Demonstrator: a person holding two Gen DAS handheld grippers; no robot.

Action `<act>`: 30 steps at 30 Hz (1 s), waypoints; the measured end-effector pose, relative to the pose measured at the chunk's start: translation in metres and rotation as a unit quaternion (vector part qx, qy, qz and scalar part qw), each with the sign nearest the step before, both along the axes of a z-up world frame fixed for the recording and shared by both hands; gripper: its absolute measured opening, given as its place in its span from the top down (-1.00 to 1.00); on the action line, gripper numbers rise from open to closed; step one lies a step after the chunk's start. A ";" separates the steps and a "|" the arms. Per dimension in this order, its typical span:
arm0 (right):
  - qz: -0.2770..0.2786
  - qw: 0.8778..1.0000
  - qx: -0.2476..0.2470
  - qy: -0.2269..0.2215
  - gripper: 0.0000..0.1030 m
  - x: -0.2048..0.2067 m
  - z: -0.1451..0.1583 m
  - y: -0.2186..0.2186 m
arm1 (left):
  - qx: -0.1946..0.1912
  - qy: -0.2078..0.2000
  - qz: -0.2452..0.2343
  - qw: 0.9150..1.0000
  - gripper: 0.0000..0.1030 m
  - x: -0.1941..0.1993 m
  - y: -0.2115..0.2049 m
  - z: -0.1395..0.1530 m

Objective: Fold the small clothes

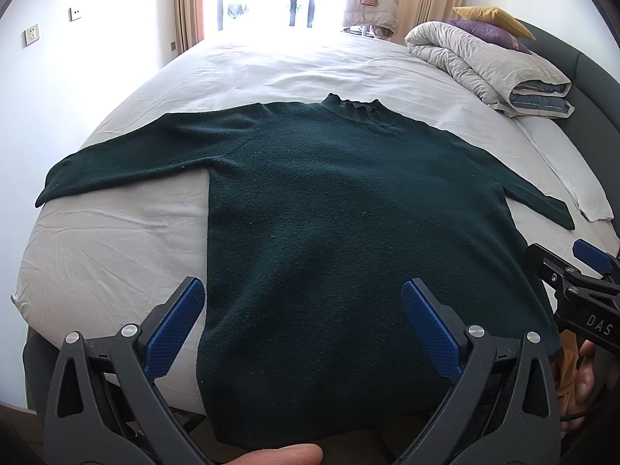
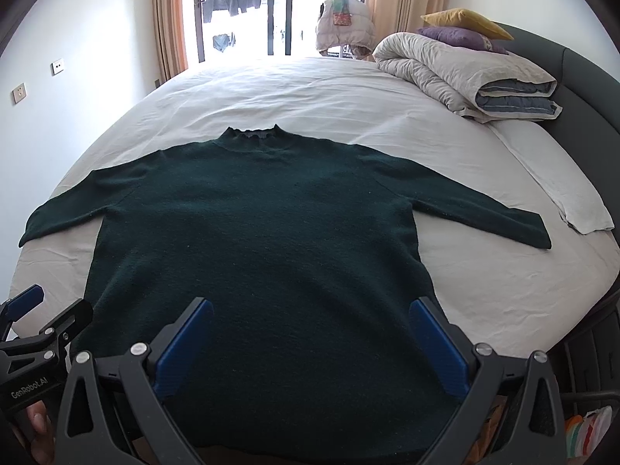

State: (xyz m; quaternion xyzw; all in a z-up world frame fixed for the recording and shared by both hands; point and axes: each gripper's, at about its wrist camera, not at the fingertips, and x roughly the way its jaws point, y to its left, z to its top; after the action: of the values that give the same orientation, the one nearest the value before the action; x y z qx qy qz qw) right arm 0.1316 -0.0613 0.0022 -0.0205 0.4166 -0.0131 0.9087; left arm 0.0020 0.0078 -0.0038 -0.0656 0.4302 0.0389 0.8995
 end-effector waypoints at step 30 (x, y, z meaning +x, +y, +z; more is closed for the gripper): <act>-0.003 1.000 0.001 0.002 -1.00 0.000 -0.001 -0.003 | -0.001 0.002 0.001 1.000 -1.00 -0.001 0.001 -0.001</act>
State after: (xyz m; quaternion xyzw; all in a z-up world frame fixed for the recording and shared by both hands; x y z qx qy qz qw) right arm 0.1312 -0.0642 0.0012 -0.0183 0.4187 -0.0150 0.9078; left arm 0.0007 0.0086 -0.0044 -0.0672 0.4321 0.0398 0.8984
